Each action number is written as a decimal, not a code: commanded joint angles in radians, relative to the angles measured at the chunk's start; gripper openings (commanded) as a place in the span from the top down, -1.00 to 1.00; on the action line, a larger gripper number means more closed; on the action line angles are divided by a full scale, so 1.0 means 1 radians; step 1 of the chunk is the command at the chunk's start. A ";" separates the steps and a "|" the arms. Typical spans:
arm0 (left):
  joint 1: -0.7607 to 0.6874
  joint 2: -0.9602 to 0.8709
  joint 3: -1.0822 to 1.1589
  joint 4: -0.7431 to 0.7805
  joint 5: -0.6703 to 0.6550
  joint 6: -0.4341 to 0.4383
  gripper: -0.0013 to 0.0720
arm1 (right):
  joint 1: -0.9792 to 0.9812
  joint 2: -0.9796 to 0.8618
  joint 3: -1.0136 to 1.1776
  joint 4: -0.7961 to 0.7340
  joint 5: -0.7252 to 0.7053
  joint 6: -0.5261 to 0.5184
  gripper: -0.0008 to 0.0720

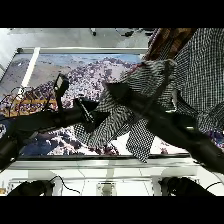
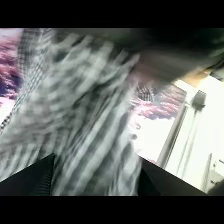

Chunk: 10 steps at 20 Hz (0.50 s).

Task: Fold the clothes and pants, and hang the long-sleeved shirts on hangers.

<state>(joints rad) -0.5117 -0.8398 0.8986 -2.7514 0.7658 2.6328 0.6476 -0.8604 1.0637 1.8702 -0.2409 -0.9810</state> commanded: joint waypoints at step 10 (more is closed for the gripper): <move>0.003 0.300 0.001 -0.009 -0.077 -0.002 -0.60 | -0.853 0.164 0.531 0.014 -0.457 0.011 0.88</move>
<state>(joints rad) -0.5095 -0.5785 0.8997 -2.7663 0.7010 2.6320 0.0277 -0.6731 1.4395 1.8519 -0.5709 -0.9798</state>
